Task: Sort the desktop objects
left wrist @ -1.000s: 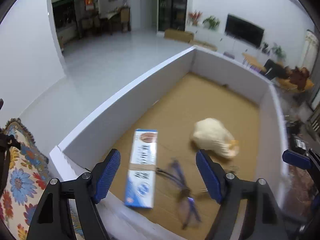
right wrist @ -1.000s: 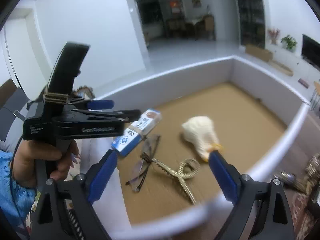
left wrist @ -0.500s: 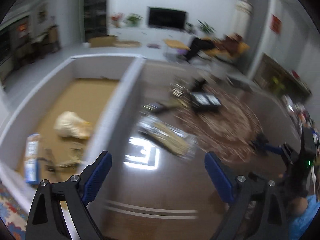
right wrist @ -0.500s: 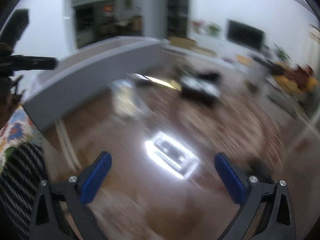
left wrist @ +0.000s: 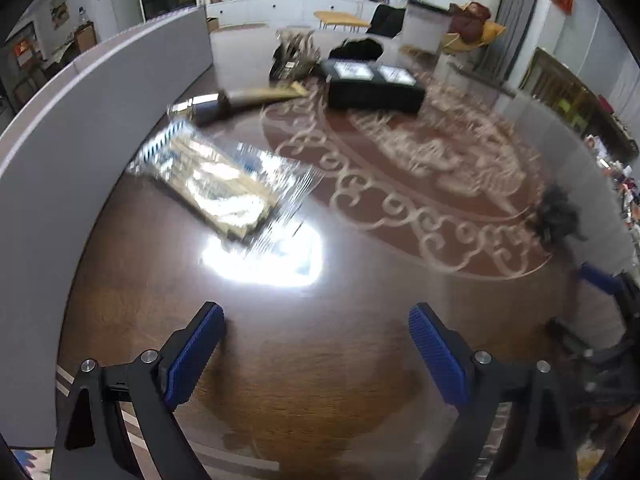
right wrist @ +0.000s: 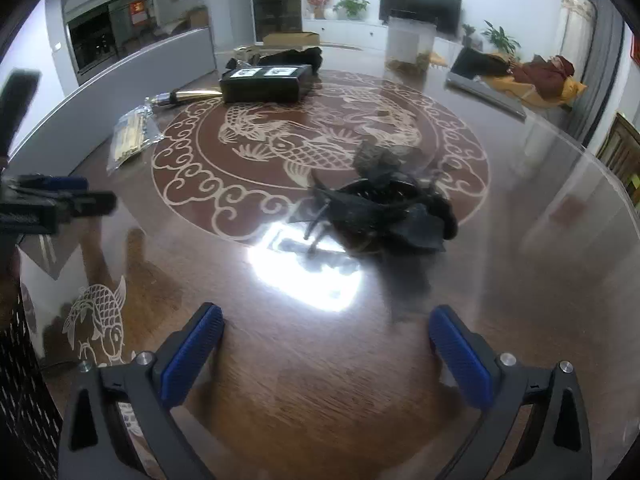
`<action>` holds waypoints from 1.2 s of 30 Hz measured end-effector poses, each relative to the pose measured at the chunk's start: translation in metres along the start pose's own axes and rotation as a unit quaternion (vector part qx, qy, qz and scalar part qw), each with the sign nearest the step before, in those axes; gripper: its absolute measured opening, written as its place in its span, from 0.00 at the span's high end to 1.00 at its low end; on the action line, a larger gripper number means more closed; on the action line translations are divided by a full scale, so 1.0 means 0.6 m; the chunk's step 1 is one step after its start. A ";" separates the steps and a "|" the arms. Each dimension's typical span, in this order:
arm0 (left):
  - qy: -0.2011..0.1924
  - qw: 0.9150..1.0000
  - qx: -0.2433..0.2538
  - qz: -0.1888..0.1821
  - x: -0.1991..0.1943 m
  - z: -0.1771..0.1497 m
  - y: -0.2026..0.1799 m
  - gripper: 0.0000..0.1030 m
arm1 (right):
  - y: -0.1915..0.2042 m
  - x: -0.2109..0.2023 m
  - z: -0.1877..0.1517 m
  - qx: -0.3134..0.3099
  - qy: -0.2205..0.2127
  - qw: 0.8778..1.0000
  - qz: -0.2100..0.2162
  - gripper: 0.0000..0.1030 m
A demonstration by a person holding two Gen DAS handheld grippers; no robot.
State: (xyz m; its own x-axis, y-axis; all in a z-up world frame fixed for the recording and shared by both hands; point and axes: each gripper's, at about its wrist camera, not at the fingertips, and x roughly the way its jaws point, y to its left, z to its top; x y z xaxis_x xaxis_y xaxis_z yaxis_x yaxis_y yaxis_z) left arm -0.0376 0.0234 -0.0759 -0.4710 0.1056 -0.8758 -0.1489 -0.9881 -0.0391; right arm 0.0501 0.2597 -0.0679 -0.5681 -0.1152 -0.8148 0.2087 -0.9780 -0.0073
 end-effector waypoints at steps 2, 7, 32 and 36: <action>-0.009 1.000 0.005 0.008 -0.008 -0.006 0.005 0.06 | 0.006 0.007 0.006 0.000 0.001 1.000 -0.002 0.00; -0.034 0.999 0.020 0.010 -0.011 -0.020 -0.003 0.00 | 0.010 0.011 0.009 0.000 0.001 1.000 -0.003 0.00; -0.049 0.999 0.017 0.012 -0.015 -0.029 -0.003 0.00 | 0.011 0.010 0.009 0.001 0.001 1.000 -0.003 0.00; -0.050 0.999 0.016 0.013 -0.016 -0.029 -0.002 0.00 | 0.011 0.010 0.009 0.001 0.000 1.000 -0.003 0.00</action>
State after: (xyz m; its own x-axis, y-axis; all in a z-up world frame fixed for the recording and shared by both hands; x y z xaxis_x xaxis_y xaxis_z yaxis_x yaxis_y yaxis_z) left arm -0.0176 0.0219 -0.0758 -0.5590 0.0925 -0.8240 -0.1630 -0.9866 -0.0001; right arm 0.0438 0.2516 -0.0700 -0.5689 -0.1082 -0.8152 0.2034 -0.9790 -0.0120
